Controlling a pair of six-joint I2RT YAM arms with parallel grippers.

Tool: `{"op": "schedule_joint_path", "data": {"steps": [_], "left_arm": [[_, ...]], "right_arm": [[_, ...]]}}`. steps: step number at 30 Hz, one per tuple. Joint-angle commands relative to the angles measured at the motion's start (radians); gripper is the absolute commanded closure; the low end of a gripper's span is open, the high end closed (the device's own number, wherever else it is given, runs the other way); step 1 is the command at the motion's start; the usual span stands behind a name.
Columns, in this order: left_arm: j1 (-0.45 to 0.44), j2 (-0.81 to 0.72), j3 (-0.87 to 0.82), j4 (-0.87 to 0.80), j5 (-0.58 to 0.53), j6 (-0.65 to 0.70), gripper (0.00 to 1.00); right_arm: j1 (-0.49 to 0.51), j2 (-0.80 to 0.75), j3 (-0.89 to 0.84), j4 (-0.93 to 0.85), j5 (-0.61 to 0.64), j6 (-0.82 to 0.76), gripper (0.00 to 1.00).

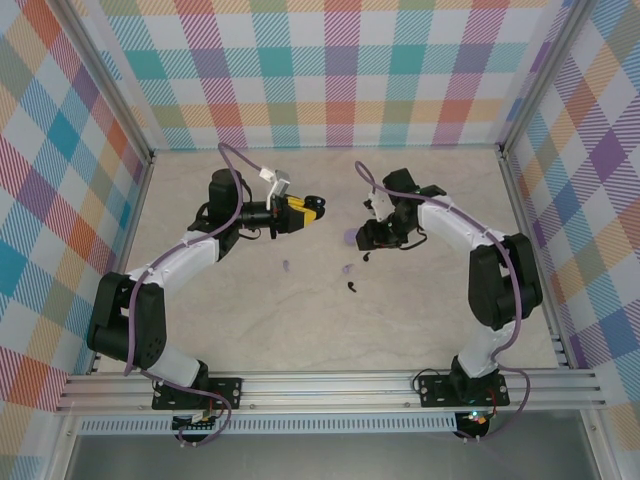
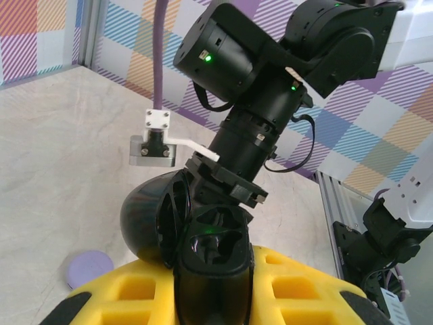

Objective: Insert the wireless bluetooth earbuds into the charging case

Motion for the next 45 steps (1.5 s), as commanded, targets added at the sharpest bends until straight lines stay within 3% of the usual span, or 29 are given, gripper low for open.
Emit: {"op": "schedule_joint_path", "data": {"steps": [1,10,23,45], "left_arm": [[0.012,-0.035,-0.002,0.006,0.027,0.020,0.83],[0.012,-0.037,0.005,-0.011,0.033,0.028,0.83],[0.012,-0.034,0.010,-0.024,0.038,0.034,0.83],[0.012,-0.043,0.010,-0.036,0.039,0.043,0.84]], "right_arm": [[-0.003,0.051,0.005,-0.005,0.046,0.023,0.57],[-0.004,0.177,0.111,-0.019,0.125,0.041,0.75],[-0.004,0.306,0.257,-0.047,0.165,0.065,0.89],[-0.004,0.357,0.216,-0.080,0.182,0.031,0.88]]}}
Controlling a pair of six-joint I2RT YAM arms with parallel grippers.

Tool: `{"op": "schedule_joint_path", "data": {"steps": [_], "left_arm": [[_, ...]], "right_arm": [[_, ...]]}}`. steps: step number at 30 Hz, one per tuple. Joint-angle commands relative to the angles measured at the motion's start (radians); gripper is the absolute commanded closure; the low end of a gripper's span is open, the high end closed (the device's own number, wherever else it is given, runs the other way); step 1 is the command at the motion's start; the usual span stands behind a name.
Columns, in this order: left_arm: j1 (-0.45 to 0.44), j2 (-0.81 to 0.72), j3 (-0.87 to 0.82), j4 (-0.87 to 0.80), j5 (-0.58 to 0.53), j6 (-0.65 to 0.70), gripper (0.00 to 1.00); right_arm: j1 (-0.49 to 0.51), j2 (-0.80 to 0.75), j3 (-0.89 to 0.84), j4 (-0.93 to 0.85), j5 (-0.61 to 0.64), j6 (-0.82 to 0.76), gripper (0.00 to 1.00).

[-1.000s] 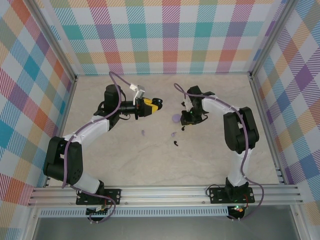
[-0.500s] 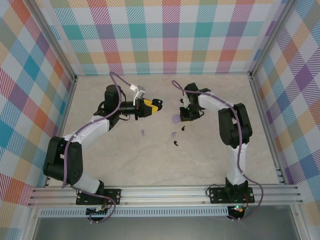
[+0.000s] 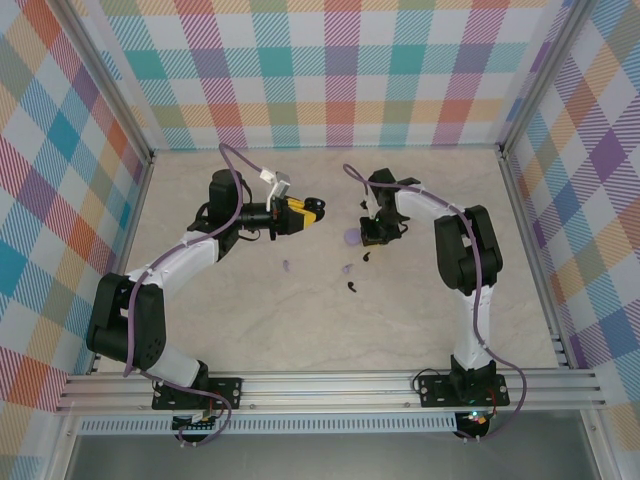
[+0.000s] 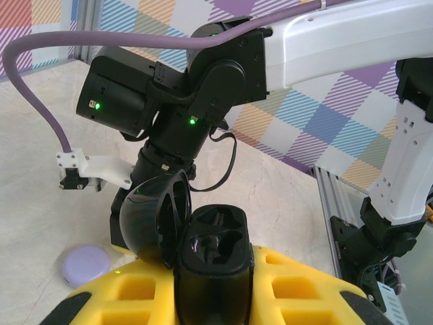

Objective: Insert the wireless bluetooth earbuds into the charging case

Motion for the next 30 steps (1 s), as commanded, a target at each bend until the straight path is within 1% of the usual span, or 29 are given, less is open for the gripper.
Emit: {"op": "schedule_joint_path", "data": {"steps": [1,15,25,30], "left_arm": [[0.012,-0.039,0.010,-0.004,0.030,0.018,0.84],[0.012,-0.037,0.016,-0.013,0.034,0.021,0.84],[0.012,-0.037,0.020,-0.016,0.037,0.022,0.84],[0.011,-0.036,0.022,-0.019,0.034,0.023,0.84]], "right_arm": [[-0.003,0.020,-0.024,-0.042,-0.001,-0.026,0.88],[-0.002,-0.014,-0.080,-0.082,0.005,-0.048,0.87],[0.001,-0.063,-0.140,-0.110,-0.038,-0.092,0.87],[0.010,-0.074,-0.159,-0.109,-0.079,-0.124,0.86]]}}
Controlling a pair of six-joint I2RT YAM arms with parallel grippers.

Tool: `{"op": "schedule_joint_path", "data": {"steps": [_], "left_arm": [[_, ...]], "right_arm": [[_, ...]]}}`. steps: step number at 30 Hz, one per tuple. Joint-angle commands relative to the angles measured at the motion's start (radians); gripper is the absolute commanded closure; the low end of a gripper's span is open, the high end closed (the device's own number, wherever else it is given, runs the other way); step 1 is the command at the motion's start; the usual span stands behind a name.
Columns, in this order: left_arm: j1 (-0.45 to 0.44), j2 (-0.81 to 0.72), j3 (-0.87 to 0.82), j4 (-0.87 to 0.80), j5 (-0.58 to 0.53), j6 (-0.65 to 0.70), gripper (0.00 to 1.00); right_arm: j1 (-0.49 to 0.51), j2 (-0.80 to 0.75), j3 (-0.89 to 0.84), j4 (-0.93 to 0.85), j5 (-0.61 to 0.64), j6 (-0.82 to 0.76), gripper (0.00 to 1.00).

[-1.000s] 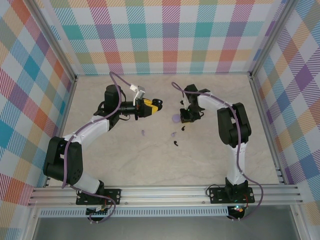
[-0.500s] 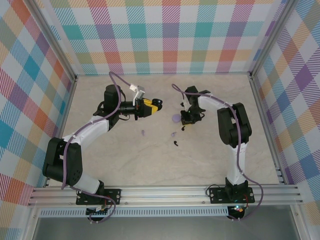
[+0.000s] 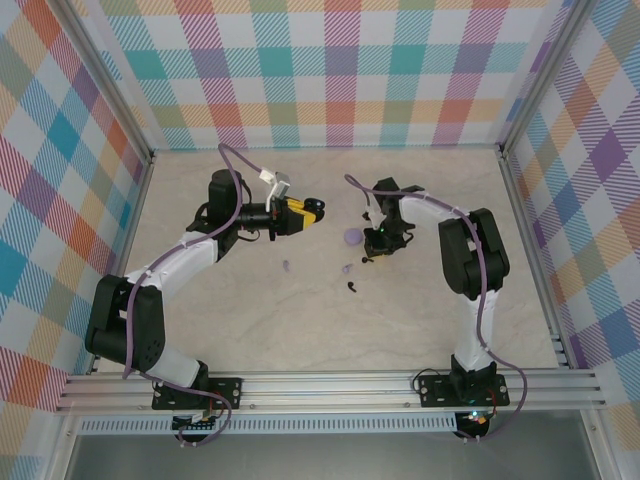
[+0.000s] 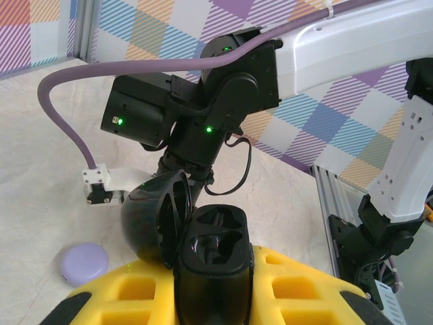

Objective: Insert the wireless bluetooth earbuds into the charging case

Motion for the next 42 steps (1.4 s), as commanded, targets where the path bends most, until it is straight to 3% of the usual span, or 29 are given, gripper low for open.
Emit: {"op": "schedule_joint_path", "data": {"steps": [1,14,20,28,42], "left_arm": [[0.011,-0.026,0.022,0.003,0.034,0.018,0.84],[0.010,-0.029,0.028,-0.008,0.036,0.023,0.84],[0.010,-0.031,0.029,-0.010,0.037,0.024,0.84],[0.009,-0.032,0.030,-0.013,0.039,0.024,0.84],[0.007,-0.033,0.033,-0.026,0.040,0.032,0.84]], "right_arm": [[0.015,-0.010,-0.036,-0.093,-0.043,-0.048,0.86],[0.020,-0.086,-0.034,-0.093,-0.004,-0.029,0.81],[0.028,-0.097,-0.023,-0.088,-0.055,-0.042,0.71],[0.058,-0.037,0.033,-0.089,-0.009,-0.024,0.59],[0.084,0.033,0.105,-0.120,0.086,-0.011,0.60]]}}
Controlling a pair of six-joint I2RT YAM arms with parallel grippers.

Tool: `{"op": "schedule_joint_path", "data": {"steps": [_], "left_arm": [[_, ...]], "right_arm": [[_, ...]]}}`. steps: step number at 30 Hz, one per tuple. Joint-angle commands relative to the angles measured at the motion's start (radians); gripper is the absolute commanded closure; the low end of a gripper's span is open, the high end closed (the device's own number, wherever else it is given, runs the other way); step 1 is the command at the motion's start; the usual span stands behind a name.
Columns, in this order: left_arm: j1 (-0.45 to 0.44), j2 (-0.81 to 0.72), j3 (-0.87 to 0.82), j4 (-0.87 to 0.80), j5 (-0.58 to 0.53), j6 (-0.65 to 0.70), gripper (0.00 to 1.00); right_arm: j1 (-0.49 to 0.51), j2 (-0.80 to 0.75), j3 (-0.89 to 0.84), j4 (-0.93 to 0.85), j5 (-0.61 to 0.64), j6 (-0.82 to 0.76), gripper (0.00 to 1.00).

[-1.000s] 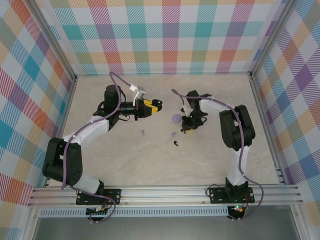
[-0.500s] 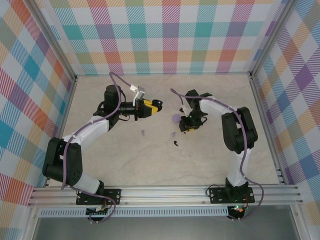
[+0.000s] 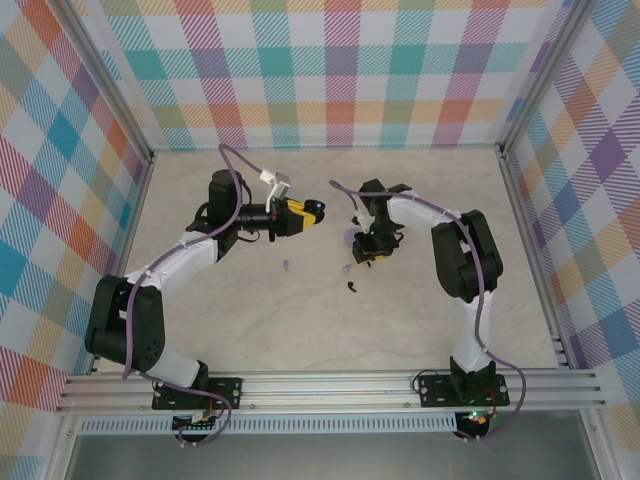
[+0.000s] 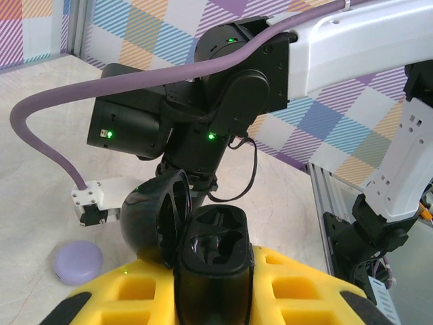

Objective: Insert the wireless bluetooth earbuds into the charging case

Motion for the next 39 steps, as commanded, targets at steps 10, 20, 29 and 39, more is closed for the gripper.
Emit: {"op": "schedule_joint_path", "data": {"steps": [10,20,29,39], "left_arm": [[0.007,-0.034,0.028,-0.018,0.025,0.031,0.84],[0.007,-0.037,0.028,-0.023,0.024,0.034,0.84],[0.007,-0.035,0.029,-0.025,0.023,0.036,0.84],[0.007,-0.033,0.031,-0.028,0.023,0.037,0.84]], "right_arm": [[0.036,0.054,0.055,-0.041,0.050,0.014,0.63],[0.064,0.081,0.062,-0.069,0.120,0.011,0.68],[0.086,0.088,0.040,-0.066,0.156,0.024,0.65],[0.099,0.093,0.015,-0.068,0.205,0.051,0.72]]}}
